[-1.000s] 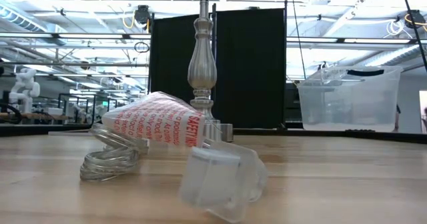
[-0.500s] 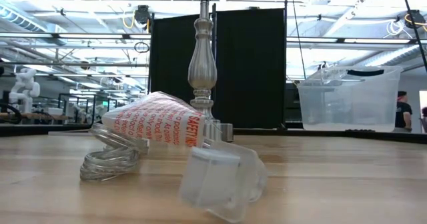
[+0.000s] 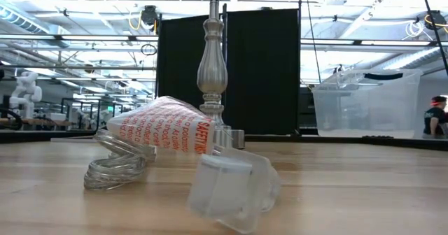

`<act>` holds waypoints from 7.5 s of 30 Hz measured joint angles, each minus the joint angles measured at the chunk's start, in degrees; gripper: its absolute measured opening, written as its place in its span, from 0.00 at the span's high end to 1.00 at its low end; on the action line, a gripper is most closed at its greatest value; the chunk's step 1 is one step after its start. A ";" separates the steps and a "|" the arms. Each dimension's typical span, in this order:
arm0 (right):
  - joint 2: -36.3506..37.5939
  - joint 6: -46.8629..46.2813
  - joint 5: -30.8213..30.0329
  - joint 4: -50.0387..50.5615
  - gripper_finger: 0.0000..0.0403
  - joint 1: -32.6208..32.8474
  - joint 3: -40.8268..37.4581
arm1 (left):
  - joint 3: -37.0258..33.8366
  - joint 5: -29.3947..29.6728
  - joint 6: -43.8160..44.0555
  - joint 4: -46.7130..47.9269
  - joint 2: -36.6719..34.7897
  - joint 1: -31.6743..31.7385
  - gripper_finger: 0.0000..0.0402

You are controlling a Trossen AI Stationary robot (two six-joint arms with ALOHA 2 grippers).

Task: Screw lightbulb
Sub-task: Insert the lightbulb into the silver lamp

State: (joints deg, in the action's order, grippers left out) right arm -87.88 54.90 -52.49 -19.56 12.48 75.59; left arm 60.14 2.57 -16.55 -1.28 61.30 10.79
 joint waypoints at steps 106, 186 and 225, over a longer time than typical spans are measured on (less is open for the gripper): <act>0.02 -0.93 3.46 0.73 1.00 -5.88 0.00 | 0.00 -1.99 -0.05 -0.11 0.00 0.02 1.00; -0.02 -1.12 5.70 2.10 1.00 -8.71 -0.02 | 0.04 0.51 4.44 1.62 -2.63 -1.67 1.00; -0.11 -1.81 5.95 7.62 1.00 -2.53 0.00 | -0.04 0.74 5.95 -0.45 1.70 5.54 1.00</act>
State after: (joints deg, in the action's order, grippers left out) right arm -87.99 53.09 -46.53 -11.94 9.95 75.59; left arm 60.10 3.31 -10.60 -1.73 62.99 16.34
